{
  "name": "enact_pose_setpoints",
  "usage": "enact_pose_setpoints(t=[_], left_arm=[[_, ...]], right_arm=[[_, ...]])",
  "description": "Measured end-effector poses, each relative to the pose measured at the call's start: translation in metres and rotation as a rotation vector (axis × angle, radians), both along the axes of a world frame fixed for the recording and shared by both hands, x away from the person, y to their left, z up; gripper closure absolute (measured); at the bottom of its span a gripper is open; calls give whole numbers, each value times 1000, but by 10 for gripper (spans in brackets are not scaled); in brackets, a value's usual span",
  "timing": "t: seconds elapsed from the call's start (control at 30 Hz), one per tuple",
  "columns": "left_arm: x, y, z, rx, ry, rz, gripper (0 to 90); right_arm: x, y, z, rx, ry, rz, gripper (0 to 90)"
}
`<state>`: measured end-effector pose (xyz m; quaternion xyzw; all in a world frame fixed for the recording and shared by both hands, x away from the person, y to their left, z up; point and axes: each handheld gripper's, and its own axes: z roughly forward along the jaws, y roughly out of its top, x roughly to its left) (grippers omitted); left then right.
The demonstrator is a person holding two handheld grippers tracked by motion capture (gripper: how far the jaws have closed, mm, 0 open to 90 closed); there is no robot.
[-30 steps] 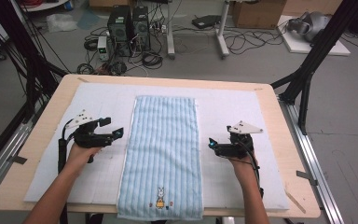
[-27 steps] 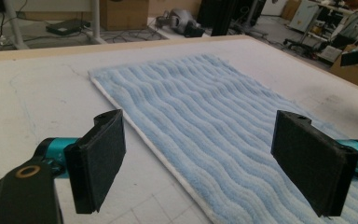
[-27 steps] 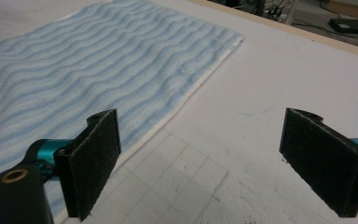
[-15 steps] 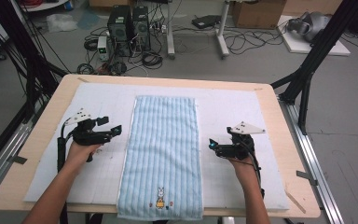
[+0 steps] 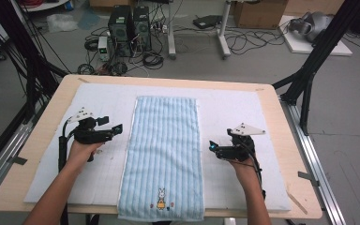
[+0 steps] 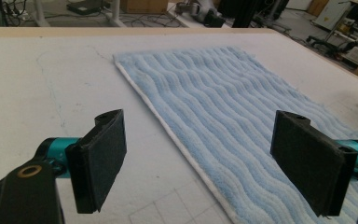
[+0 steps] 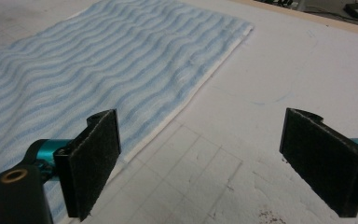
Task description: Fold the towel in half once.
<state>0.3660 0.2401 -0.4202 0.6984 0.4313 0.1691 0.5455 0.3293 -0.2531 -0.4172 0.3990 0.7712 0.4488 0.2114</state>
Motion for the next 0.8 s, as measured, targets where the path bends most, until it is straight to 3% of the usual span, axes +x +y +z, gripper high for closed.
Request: enact_pose_setpoints(t=[0.17, 0.37, 0.43, 0.57, 0.73, 0.8], left_arm=[[18, -8, 2, 30, 39, 21, 226], [41, -20, 7, 52, 42, 27, 305], [45, -22, 2, 30, 57, 42, 323], [53, -26, -10, 53, 99, 65, 321], [61, -29, -21, 17, 163, 86, 331], [65, -30, -21, 34, 179, 88, 330]], right_arm=[[-2, 0, 0, 11, -3, 4, 117], [-2, 0, -1, 21, 7, 0, 117], [-1, 1, -1, 15, 7, 11, 117], [-1, 3, -3, 12, 16, 14, 117], [-1, 2, -3, 13, 20, 11, 117], [0, 2, -4, 16, 25, 12, 117]])
